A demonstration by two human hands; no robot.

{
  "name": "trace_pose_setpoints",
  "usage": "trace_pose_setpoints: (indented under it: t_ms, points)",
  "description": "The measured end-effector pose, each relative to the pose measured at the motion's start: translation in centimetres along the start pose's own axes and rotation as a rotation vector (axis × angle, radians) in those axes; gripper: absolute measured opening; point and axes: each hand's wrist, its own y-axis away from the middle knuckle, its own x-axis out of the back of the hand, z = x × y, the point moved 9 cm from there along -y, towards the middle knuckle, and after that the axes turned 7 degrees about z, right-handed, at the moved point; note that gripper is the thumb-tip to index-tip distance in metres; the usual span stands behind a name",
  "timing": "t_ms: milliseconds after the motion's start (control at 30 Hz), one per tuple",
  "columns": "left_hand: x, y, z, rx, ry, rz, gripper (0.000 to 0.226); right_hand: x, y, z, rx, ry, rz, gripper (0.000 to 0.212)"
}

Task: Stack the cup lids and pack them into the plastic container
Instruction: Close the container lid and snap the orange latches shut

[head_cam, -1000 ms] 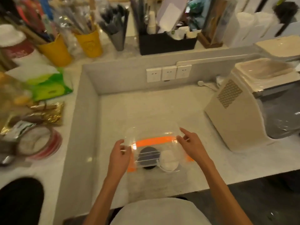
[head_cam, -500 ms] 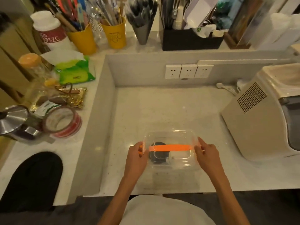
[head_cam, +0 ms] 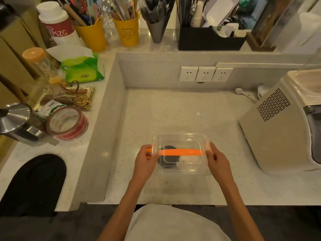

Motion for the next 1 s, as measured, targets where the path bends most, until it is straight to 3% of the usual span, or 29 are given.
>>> trace_pose_setpoints:
  t_ms: [100,200,267,333,467,533,733,833,900,1000]
  points:
    - [0.5,-0.8,-0.6,0.101,-0.038,0.062,0.064,-0.2,-1.7,0.5,-0.056,0.070,-0.015,0.044]
    - [0.9,-0.9,-1.6,0.217,-0.097,0.076,0.085,-1.1,-1.5,2.1,-0.254,-0.147,-0.112,0.063]
    - [0.4,-0.7,-1.7,0.239,0.000,0.025,0.076,-1.3,-1.3,2.7,-0.337,-0.248,-0.100,0.071]
    - [0.3,-0.5,-0.9,0.169,0.043,0.016,0.053,-0.8,-1.2,2.5,-0.331,-0.258,-0.017,0.070]
    - [0.5,-0.3,0.5,0.051,0.004,0.093,0.029,0.2,-0.8,0.6,-0.195,-0.235,0.136,0.034]
    - [0.2,-0.2,0.7,0.001,-0.036,0.112,0.025,0.3,-0.6,0.2,-0.158,-0.245,0.170,0.026]
    - [0.0,0.2,1.1,-0.044,-0.135,0.234,0.027,0.1,-0.2,1.1,-0.262,-0.320,0.247,0.036]
    - [-0.5,0.4,2.0,-0.136,-0.288,0.206,0.027,0.2,-0.3,0.8,-0.175,-0.159,0.157,0.047]
    - [-0.5,1.3,2.9,-0.255,-0.444,0.231,0.043,0.5,0.2,1.0,-0.099,-0.048,0.130,0.055]
    - [-1.5,4.2,4.6,-0.572,-0.524,0.205,0.057,0.7,3.0,-0.8,0.235,0.089,0.155,0.057]
